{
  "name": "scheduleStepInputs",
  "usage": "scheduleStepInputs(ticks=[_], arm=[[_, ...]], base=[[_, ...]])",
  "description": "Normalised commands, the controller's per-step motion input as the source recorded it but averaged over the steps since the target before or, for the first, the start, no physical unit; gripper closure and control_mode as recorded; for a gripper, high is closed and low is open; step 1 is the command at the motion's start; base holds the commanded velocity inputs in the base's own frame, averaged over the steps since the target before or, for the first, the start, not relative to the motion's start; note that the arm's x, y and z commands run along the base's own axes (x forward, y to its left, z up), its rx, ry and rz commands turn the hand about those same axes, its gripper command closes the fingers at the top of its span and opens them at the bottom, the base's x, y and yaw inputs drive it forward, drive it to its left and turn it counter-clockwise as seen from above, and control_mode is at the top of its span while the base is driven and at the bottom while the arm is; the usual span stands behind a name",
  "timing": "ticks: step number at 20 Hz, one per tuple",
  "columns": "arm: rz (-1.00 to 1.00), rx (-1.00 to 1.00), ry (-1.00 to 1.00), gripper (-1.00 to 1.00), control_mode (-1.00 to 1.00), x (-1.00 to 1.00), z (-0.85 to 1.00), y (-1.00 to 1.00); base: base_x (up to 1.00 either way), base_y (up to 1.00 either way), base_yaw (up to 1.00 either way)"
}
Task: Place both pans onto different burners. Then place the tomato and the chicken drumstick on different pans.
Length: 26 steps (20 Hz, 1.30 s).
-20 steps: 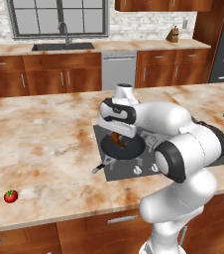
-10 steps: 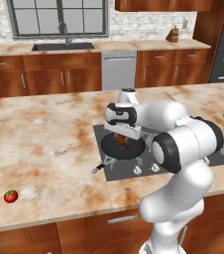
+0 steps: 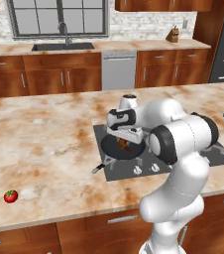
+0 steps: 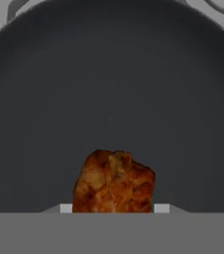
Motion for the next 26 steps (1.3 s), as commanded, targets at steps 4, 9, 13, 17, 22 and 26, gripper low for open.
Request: scheduleStepInputs(ticks=[4,9,13,17,22,26], arm=[[0.0,0.0,0.01,1.0,-1.0,0.05,-0.29,0.0],[0.0,0.0,0.02,-1.0,-1.0,0.03,-0.12,0.0],[0.0,0.0,0.0,-1.0,-1.0,0.0,0.0,0.0],[0.01,0.0,0.01,-1.0,-1.0,0.14,0.08,-0.02],[0.05,0.0,-0.07,-1.0,-1.0,0.01,0.41,-0.28],[0.11,0.0,-0.12,-1.0,-1.0,0.0,0.37,-0.5]], base=[[0.0,0.0,0.0],[0.0,0.0,0.0],[0.0,0.0,0.0],[0.0,0.0,0.0],[0.0,0.0,0.0],[0.0,0.0,0.0]])
